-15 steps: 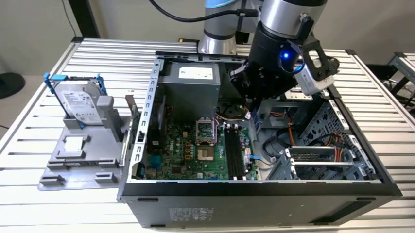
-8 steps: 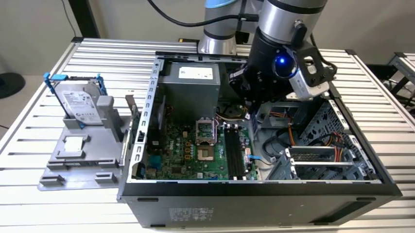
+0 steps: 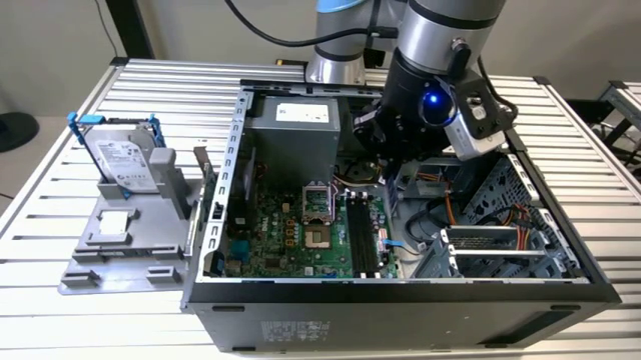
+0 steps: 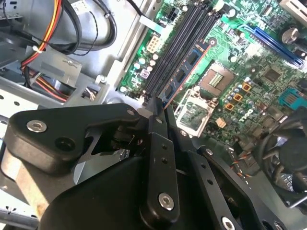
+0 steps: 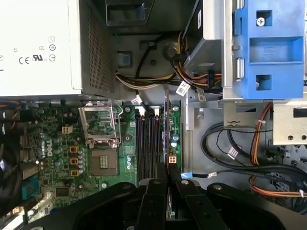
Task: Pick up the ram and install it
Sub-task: 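Insert the ram into the slot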
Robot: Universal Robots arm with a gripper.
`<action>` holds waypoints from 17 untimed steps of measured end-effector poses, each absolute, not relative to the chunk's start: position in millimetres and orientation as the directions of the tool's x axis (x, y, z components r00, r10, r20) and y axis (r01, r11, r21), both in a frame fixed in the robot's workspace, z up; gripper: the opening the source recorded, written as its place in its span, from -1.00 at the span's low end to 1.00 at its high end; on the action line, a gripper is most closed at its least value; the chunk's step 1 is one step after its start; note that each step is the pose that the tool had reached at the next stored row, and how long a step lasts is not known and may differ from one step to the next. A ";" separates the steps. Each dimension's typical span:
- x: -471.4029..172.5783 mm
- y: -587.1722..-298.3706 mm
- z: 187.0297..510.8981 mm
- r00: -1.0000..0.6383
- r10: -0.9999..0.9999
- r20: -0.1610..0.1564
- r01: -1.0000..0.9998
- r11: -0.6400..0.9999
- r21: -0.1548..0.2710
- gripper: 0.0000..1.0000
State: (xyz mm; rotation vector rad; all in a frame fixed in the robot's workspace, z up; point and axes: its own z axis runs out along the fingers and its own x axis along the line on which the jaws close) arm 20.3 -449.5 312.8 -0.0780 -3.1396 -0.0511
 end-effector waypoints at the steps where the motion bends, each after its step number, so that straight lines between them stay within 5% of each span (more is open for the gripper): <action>1: 20.3 -449.5 311.1 -0.999 0.050 0.001 0.050 0.998 0.032 -1.00; 17: 20.3 -449.6 282.0 -0.999 0.050 0.001 0.050 0.998 0.026 -1.00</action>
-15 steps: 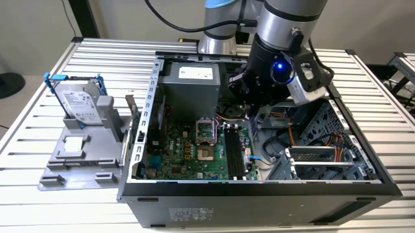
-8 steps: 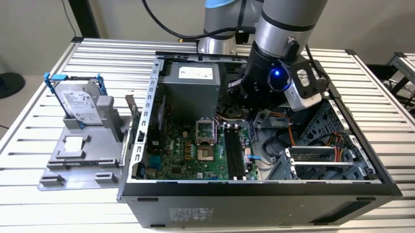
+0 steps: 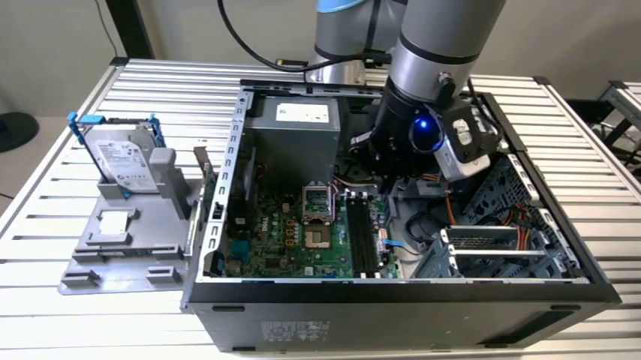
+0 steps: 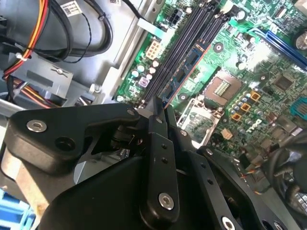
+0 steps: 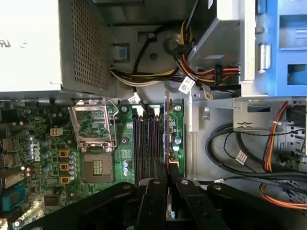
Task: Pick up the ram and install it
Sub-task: 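Insert the ram into the slot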
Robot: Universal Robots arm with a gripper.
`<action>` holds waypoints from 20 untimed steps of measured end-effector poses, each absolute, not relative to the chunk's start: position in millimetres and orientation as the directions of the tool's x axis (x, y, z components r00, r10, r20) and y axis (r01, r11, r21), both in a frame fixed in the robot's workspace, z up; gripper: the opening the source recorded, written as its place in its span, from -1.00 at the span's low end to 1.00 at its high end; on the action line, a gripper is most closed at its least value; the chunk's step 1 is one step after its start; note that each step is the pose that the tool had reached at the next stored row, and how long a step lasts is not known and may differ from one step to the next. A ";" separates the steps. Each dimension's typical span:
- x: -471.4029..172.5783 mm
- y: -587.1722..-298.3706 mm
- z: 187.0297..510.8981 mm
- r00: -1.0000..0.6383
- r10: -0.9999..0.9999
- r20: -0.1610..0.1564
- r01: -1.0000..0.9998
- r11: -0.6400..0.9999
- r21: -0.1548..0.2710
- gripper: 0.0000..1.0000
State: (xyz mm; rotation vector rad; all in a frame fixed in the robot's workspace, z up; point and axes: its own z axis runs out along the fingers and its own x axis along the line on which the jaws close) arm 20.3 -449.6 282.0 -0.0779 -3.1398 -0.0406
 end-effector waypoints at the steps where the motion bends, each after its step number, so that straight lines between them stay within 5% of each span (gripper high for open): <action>1: 20.3 -449.7 280.1 -0.999 0.050 0.001 0.050 0.998 0.025 -1.00; 20: 20.3 -462.4 248.3 -0.999 0.035 0.001 0.035 0.999 0.021 -1.00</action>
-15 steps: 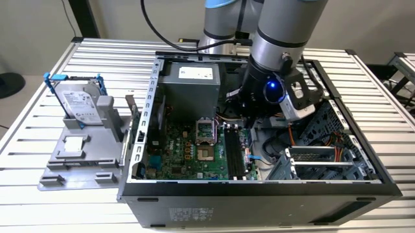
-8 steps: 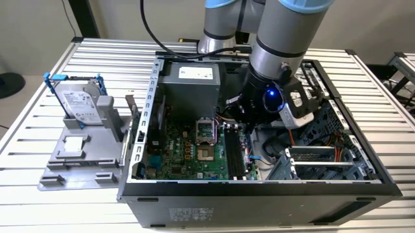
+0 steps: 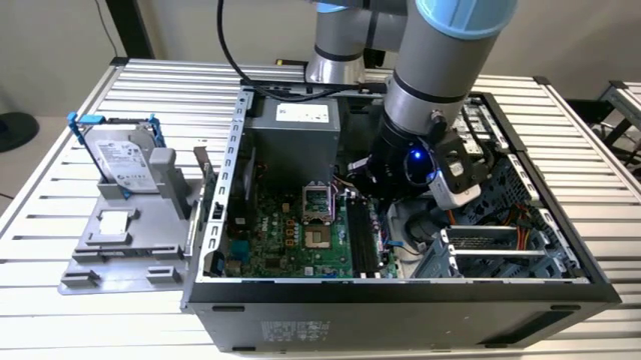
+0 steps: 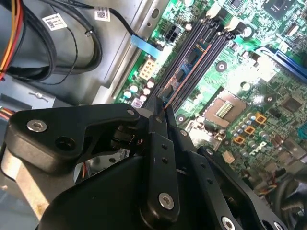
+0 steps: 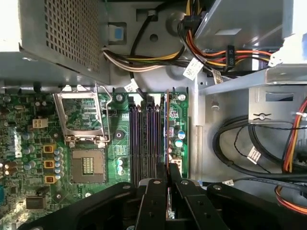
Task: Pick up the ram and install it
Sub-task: 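Insert the ram into the slot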
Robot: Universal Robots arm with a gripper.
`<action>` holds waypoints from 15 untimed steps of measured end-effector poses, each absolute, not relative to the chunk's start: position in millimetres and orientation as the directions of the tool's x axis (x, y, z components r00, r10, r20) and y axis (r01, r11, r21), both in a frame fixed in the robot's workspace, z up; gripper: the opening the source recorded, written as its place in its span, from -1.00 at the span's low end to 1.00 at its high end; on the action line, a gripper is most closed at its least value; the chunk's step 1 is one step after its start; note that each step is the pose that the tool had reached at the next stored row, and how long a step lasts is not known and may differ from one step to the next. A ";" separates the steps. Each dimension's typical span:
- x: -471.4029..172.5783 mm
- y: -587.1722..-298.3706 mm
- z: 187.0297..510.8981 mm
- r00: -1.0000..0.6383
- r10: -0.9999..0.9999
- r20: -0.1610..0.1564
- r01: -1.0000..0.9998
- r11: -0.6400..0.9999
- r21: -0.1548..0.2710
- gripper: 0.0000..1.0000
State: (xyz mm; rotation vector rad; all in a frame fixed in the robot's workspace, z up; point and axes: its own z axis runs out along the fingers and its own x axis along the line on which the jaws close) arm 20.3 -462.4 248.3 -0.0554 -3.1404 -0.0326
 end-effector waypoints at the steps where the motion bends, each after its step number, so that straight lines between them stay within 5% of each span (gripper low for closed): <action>1: 20.3 -463.0 246.0 -0.999 0.034 0.001 0.034 0.999 0.021 -1.00; 15: 18.1 -471.5 236.8 -1.000 0.028 0.001 0.028 0.999 0.020 -1.00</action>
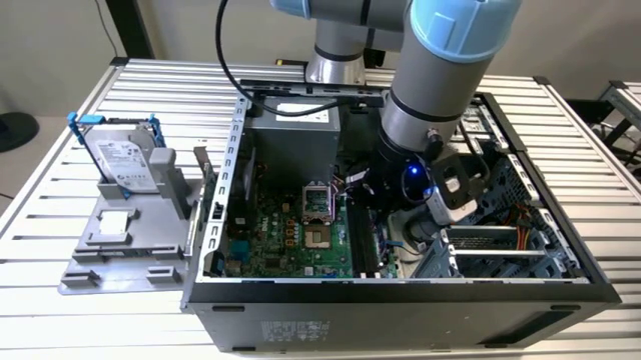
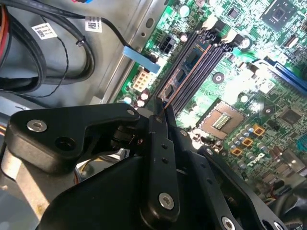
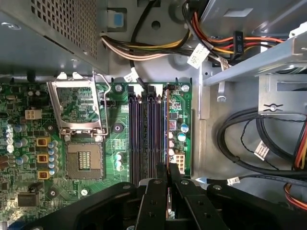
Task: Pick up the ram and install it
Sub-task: 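Insert the ram into the slot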
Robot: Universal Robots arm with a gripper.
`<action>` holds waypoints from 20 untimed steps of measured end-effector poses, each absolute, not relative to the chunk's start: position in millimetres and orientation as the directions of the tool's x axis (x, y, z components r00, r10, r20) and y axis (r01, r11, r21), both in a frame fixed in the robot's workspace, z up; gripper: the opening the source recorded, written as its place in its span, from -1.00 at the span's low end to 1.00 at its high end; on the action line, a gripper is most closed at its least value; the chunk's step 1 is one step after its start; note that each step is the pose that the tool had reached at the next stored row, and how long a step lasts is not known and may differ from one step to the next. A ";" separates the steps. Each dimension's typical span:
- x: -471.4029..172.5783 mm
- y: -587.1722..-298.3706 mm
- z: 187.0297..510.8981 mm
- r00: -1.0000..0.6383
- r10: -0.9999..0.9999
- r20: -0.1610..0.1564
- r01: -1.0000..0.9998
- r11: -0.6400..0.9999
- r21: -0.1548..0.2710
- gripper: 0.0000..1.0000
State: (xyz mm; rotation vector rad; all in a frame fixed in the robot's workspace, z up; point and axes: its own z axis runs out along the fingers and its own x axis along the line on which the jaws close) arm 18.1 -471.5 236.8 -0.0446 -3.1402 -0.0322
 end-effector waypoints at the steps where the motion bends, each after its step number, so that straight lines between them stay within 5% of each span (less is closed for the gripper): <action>1: 17.9 -471.5 235.6 -1.000 0.028 0.001 0.028 0.999 0.020 -1.00; 20: 16.7 -474.3 221.8 -1.000 0.026 0.002 0.026 0.999 0.019 -1.00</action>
